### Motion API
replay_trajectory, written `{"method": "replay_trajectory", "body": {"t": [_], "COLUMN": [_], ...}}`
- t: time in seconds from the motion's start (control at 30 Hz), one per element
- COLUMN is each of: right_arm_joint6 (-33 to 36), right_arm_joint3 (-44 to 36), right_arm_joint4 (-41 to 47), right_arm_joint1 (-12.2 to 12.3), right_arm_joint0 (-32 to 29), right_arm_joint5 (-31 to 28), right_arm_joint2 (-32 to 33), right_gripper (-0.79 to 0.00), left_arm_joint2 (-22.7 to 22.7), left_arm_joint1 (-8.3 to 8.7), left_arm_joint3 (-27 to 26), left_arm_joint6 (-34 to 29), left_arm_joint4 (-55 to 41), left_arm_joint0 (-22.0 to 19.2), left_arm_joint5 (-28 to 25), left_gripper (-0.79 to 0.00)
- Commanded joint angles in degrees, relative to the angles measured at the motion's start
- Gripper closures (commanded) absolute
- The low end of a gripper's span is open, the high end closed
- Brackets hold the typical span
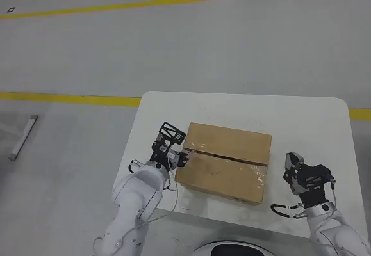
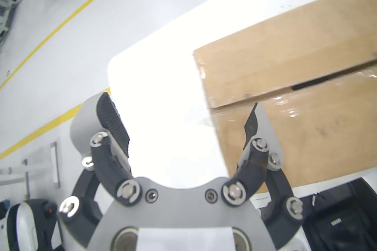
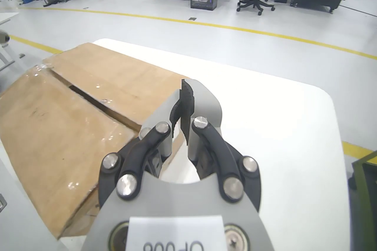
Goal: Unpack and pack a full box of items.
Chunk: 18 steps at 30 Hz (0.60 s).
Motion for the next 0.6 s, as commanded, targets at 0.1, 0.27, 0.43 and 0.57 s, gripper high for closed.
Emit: {"method": "replay_trajectory", "body": {"t": [0.1, 0.27, 0.43, 0.57], "right_arm_joint6": [-0.9, -1.5, -2.1, -2.5], "right_arm_joint3": [-0.4, 0.0, 0.3, 0.7], "right_arm_joint4": [2.7, 4.5, 4.9, 5.2], "right_arm_joint1": [0.2, 0.2, 0.1, 0.0], "right_arm_joint0": [-2.4, -3.8, -4.7, -4.9], "right_arm_joint5": [0.5, 0.1, -0.1, 0.1], "right_arm_joint2": [4.6, 7.0, 7.5, 7.3], "right_gripper": [0.0, 0.0, 0.0, 0.0], "left_arm_joint2": [9.4, 14.8, 17.5, 18.8], "left_arm_joint1": [-0.88, -1.83, -2.55, -3.05], "left_arm_joint3": [4.8, 9.4, 11.8, 14.3], "left_arm_joint6": [-1.0, -3.3, -3.9, -3.7], "left_arm_joint4": [4.4, 6.4, 9.9, 11.0], "left_arm_joint0": [-3.4, -7.6, -10.6, -12.7], "left_arm_joint5": [-1.6, -3.2, -2.2, -2.9], "left_gripper": [-0.785, -0.785, -0.785, -0.785]}}
